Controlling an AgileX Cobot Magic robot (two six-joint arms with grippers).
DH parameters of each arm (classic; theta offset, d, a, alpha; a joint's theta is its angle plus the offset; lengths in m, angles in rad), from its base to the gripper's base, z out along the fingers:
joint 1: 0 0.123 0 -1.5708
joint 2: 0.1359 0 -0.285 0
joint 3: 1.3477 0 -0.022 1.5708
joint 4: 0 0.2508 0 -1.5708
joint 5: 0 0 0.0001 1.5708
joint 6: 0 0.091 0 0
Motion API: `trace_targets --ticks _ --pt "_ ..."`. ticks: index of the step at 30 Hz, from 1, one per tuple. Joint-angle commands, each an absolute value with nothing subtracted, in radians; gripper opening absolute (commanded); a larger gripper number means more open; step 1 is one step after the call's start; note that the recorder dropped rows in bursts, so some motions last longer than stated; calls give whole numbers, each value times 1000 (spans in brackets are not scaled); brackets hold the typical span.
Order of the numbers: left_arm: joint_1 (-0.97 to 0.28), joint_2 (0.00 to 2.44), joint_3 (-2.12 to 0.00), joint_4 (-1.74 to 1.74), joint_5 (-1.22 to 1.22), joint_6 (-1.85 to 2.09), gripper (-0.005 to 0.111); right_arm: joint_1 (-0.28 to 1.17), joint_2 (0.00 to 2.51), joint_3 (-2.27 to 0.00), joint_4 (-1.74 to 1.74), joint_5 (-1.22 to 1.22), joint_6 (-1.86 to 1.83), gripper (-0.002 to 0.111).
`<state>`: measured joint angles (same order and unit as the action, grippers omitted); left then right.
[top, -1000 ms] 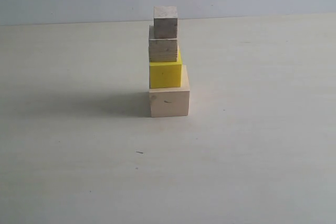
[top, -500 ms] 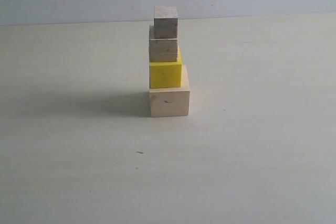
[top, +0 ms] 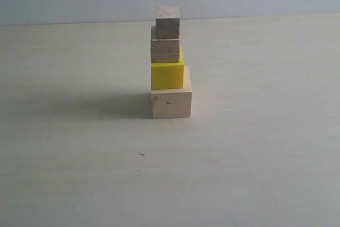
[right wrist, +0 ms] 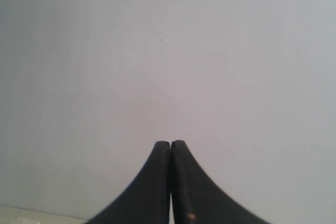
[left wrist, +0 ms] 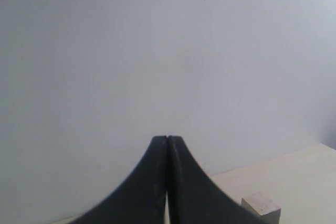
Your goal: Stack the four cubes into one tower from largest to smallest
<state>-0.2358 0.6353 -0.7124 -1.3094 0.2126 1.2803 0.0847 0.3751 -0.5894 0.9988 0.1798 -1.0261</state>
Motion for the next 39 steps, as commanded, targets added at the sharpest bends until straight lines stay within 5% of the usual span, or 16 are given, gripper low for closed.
trace_targets --ticks 1,8,17,27,39 --pt "-48 518 -710 -1310 365 1270 0 82 372 -585 995 184 -1022 0" --pt "237 362 -662 -1247 376 1270 0 82 372 -585 993 184 -1020 0" --pt "359 348 -548 -1043 374 1024 0 82 372 -585 993 184 -1020 0" --pt "291 362 -498 -382 380 414 0 82 372 -585 995 184 -1020 0" --pt "209 206 -344 -185 388 250 0 82 372 -585 993 184 -1020 0"
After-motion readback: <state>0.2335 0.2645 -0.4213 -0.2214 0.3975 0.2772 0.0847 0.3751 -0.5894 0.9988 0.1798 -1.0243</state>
